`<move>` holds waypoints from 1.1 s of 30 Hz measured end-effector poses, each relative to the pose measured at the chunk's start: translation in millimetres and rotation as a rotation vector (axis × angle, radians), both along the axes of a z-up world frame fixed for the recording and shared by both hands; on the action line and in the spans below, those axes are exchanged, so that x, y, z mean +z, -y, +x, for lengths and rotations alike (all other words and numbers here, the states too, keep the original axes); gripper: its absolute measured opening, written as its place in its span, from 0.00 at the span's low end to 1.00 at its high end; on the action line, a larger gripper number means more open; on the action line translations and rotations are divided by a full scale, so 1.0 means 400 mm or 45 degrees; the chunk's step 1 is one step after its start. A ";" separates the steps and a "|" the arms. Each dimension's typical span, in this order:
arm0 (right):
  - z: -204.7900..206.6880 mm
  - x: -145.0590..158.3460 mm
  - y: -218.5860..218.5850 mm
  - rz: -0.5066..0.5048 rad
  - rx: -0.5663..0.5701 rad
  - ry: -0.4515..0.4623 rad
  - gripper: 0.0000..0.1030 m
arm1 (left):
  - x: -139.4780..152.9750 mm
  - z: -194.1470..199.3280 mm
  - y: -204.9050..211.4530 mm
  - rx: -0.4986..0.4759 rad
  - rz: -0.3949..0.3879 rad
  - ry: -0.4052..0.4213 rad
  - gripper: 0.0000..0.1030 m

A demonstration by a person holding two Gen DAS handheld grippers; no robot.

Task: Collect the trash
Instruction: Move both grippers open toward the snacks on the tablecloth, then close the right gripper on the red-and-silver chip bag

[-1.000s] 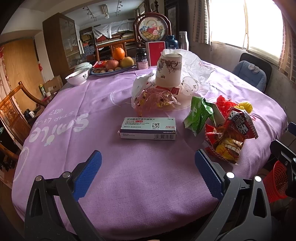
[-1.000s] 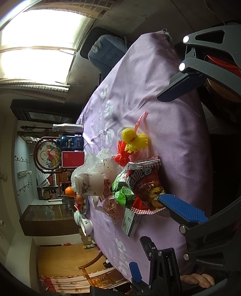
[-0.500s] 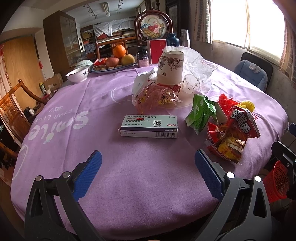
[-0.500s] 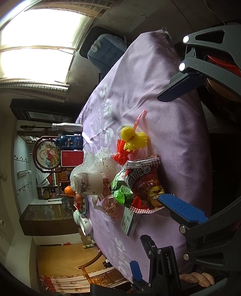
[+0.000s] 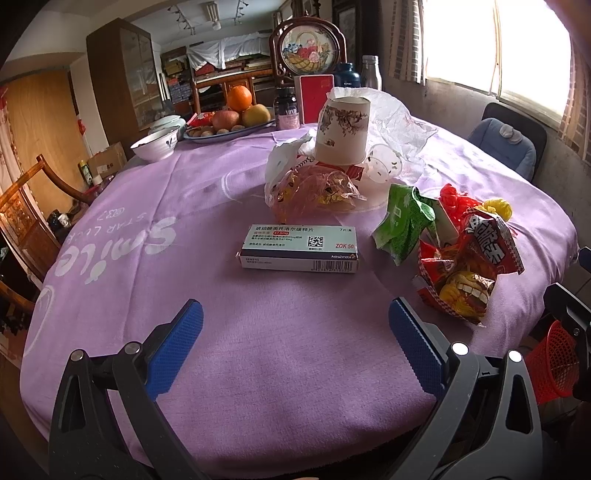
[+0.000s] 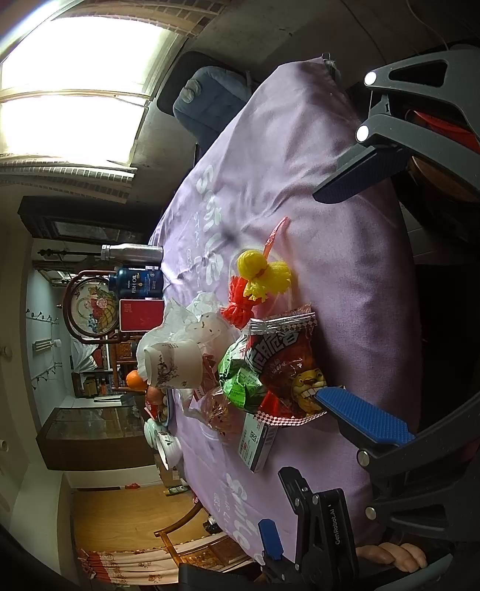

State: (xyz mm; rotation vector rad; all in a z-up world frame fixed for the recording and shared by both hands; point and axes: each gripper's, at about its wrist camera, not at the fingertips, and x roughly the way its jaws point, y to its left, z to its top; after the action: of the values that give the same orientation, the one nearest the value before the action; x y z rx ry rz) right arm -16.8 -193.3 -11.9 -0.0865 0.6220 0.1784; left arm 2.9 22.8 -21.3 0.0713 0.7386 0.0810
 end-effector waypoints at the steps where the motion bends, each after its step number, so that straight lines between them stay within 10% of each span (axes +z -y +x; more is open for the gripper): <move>1: -0.001 -0.002 -0.002 0.000 0.001 -0.001 0.95 | 0.000 0.000 0.000 0.000 0.001 0.000 0.94; 33: 0.163 -0.109 -0.110 0.044 0.179 -0.221 0.94 | -0.029 0.108 -0.190 0.083 -0.176 -0.162 0.94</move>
State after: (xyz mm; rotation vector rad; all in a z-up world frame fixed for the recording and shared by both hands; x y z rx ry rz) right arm 48.3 -149.5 -55.4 -0.0818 0.7861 0.3348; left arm 46.1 98.8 -32.9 -0.0799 0.8717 0.0884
